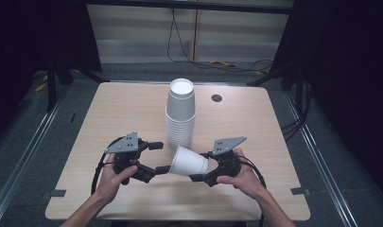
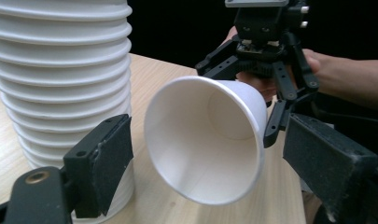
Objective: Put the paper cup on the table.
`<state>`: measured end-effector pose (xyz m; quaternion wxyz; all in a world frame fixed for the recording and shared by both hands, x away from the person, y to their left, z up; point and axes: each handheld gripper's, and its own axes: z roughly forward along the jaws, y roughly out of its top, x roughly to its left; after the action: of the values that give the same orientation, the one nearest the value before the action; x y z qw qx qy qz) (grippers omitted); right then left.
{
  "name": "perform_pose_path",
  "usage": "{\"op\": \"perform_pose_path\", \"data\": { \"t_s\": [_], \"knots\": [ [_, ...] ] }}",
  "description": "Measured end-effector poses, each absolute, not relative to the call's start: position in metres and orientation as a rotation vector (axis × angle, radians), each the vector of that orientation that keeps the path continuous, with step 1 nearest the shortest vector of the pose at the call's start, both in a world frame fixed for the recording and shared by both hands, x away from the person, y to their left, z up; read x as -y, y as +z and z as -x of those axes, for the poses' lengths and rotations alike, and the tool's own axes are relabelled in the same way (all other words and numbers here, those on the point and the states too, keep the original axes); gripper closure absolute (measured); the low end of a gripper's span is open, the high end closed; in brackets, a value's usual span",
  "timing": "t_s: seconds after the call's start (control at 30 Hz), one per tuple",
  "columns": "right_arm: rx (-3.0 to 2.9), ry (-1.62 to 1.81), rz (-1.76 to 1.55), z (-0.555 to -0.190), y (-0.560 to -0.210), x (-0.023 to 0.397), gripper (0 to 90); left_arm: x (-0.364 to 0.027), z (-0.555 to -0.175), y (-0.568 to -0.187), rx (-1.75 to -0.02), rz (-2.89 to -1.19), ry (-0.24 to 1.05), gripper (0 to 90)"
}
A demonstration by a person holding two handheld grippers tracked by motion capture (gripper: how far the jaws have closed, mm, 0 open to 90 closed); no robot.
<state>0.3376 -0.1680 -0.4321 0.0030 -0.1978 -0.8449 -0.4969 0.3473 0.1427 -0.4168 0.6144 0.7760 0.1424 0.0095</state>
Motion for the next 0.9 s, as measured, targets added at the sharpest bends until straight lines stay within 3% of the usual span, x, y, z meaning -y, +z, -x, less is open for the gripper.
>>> {"op": "perform_pose_path", "data": {
  "t_s": [0.73, 0.9],
  "knots": [
    [2.458, -1.827, 0.562, -0.3298, -0.4402, 0.1671, 22.8, -0.1364, -0.3424, -0.4193, -0.313, -1.785, -0.015, 15.5],
    [2.447, -1.838, 0.535, -0.3283, -0.4395, 0.1660, 22.8, -0.1350, -0.3442, -0.4208, -0.319, -1.787, -0.025, 8.7]
  ]
}}
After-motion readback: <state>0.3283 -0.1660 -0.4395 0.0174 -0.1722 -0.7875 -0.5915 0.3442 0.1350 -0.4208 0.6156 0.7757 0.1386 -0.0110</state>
